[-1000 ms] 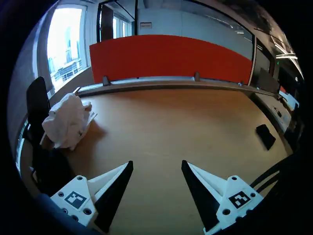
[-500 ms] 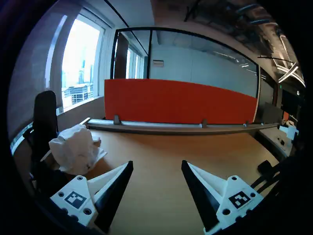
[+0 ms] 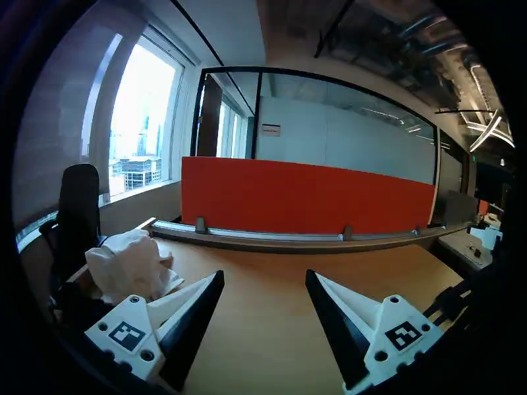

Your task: Fold towel

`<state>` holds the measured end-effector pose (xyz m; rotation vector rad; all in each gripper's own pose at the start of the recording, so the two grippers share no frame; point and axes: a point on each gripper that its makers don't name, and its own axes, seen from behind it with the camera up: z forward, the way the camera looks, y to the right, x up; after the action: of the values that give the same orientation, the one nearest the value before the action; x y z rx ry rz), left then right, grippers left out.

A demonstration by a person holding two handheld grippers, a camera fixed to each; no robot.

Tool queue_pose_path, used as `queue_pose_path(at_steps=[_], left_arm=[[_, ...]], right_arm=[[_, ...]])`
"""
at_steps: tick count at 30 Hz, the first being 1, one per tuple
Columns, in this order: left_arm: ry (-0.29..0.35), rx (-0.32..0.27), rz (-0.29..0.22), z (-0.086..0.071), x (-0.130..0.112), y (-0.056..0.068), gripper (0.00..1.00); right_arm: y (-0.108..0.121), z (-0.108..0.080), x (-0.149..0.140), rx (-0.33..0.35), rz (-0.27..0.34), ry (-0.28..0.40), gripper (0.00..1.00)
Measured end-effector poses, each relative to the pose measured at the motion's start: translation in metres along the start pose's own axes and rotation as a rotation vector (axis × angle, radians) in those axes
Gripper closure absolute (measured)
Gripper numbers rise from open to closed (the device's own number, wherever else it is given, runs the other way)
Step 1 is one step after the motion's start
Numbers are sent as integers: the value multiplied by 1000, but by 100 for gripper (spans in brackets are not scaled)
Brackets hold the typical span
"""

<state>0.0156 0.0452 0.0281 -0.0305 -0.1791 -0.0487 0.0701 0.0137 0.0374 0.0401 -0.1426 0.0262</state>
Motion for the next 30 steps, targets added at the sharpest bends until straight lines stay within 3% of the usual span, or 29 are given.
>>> queue_pose_path(at_steps=[14,21,30], left_arm=[[62,-3,15,2,-6,-6,8],[76,1,39,4,-29,-13,9],[115,-4,74,5,-50,-10,9]], right_arm=[[-12,-2,-4,-6,-18,19,0],[-22,-5,-11,-1,-18,27,0],[-31,-14,-10,14,-23,35,0]])
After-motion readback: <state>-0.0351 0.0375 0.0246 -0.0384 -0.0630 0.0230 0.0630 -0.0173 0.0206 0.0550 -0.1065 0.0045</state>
